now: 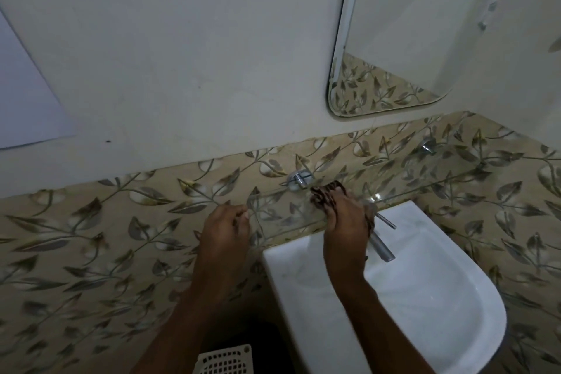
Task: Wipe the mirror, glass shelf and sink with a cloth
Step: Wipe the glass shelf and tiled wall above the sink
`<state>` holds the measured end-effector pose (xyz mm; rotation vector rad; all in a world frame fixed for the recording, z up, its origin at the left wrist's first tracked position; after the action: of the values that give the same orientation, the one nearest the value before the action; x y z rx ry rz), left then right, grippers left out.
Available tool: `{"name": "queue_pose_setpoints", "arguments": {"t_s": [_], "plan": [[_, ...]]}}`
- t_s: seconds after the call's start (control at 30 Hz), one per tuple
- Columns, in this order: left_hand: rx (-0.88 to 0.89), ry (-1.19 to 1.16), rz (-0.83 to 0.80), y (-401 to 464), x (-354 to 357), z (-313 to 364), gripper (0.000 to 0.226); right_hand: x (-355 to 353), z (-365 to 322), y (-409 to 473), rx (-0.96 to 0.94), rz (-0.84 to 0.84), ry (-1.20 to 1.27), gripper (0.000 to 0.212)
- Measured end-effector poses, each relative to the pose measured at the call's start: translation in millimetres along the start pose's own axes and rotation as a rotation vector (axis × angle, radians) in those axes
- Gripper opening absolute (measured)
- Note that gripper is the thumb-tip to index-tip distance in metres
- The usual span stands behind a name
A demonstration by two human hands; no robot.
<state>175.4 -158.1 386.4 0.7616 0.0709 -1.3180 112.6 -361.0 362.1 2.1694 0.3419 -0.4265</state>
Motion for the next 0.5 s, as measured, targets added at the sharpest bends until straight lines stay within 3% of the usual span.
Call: {"name": "queue_pose_setpoints", "arguments": {"t_s": [0.1,0.2,0.33,0.43,0.5], "plan": [[-0.013,0.030,-0.011,-3.7,1.9,-6.9,0.023,11.0,-34.0,-24.2,-0.047,-0.120,0.078,0.037],[0.005,0.074,-0.005,-4.9,-0.1,-14.4,0.023,21.2,-57.8,-57.5,-0.170,-0.127,0.097,0.049],[0.024,0.122,-0.021,-8.7,-5.7,-19.0,0.017,23.6,-67.6,-76.2,-0.238,-0.257,0.249,0.079],[0.022,0.175,-0.058,-19.7,-7.2,-27.5,0.015,13.6,-71.1,-75.0,-0.246,-0.282,0.296,0.049],[0.001,0.190,-0.097,-34.8,-8.4,-30.4,0.017,1.8,-72.4,-73.1,-0.166,-0.293,0.384,0.040]]}}
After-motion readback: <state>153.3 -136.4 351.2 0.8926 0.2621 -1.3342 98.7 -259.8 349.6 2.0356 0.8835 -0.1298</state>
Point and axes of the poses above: each hand's wrist, its own y-axis towards the middle knuckle, its own x-axis out of the palm, z = x × y, the point moved 2 cm from there along y, towards the middle knuckle, and after that the axes turned 14 degrees about z, right-handed, at the moved point
